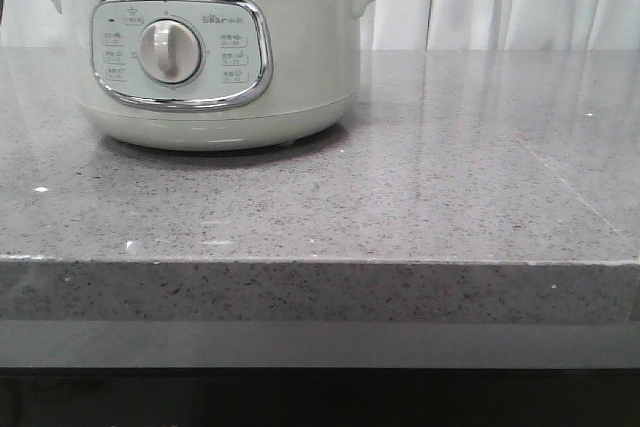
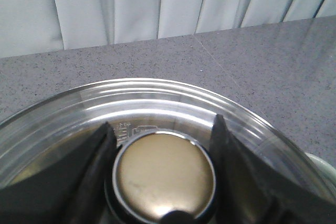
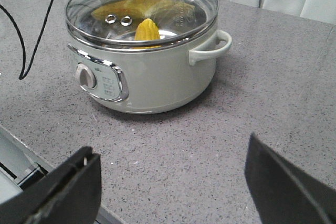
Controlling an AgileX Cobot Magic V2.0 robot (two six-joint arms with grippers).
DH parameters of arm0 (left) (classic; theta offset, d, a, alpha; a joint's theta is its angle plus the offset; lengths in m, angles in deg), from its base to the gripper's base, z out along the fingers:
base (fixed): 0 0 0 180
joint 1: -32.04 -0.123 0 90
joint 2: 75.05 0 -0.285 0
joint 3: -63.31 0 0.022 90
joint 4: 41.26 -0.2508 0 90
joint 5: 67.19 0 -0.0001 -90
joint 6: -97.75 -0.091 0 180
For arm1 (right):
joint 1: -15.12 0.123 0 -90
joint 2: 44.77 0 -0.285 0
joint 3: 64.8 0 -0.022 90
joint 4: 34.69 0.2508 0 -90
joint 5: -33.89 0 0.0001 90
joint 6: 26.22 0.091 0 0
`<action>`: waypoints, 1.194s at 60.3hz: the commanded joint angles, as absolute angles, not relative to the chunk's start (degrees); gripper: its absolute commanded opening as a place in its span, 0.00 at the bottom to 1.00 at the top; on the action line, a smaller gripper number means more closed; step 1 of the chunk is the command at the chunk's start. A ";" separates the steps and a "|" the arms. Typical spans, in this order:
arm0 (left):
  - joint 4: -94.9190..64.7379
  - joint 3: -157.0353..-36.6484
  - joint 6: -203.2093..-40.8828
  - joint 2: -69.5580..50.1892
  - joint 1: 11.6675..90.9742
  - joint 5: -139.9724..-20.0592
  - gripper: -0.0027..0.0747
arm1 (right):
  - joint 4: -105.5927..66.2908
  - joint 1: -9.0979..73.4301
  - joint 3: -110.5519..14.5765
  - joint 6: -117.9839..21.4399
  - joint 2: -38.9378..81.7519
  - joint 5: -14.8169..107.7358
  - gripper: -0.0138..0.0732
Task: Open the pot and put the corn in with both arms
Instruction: 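Lower the glass lid back onto the pot with the left gripper, then release the lid knob and raise the left gripper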
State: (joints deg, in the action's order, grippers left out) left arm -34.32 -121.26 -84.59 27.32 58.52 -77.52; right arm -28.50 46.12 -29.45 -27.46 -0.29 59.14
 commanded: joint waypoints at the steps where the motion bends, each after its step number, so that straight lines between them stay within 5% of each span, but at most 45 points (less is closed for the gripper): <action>1: -34.21 -124.04 -84.16 24.12 58.86 -71.15 0.33 | -28.27 45.89 -31.05 -27.77 -0.46 54.55 0.83; 34: -34.21 -124.04 -84.16 24.12 58.86 -74.88 0.34 | -28.27 45.89 -31.05 -27.77 -0.46 54.55 0.83; 49: -34.21 -124.04 -84.16 24.12 58.86 -74.63 0.69 | -28.27 45.89 -31.05 -27.77 -0.46 54.55 0.83; 72: -37.20 -124.04 -84.16 12.38 58.86 -87.11 0.70 | -28.27 45.89 -31.05 -27.77 -0.46 54.55 0.83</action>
State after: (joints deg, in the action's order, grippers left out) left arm -35.93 -121.83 -84.43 18.27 58.52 -85.81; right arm -28.50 46.12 -29.45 -27.46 -0.29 59.14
